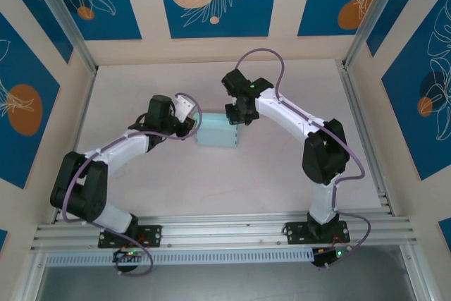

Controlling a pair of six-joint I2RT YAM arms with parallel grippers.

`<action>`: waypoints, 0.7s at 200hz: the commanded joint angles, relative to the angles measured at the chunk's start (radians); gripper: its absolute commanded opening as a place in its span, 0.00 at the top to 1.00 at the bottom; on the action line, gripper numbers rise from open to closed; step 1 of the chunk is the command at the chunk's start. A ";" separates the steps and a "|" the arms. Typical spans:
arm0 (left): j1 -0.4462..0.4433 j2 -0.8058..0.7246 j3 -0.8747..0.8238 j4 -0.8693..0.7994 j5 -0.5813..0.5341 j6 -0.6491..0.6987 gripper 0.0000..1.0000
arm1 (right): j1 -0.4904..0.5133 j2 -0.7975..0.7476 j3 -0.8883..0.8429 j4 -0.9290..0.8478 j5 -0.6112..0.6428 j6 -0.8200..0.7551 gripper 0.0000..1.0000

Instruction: Fold the paper box

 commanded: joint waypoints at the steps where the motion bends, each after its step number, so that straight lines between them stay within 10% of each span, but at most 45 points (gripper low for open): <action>1: -0.023 -0.013 -0.022 -0.024 0.005 0.000 1.00 | 0.011 -0.041 -0.042 0.027 -0.008 0.023 0.76; 140: -0.022 -0.024 -0.024 -0.031 -0.023 0.012 1.00 | -0.010 -0.136 -0.135 0.035 0.019 0.034 0.76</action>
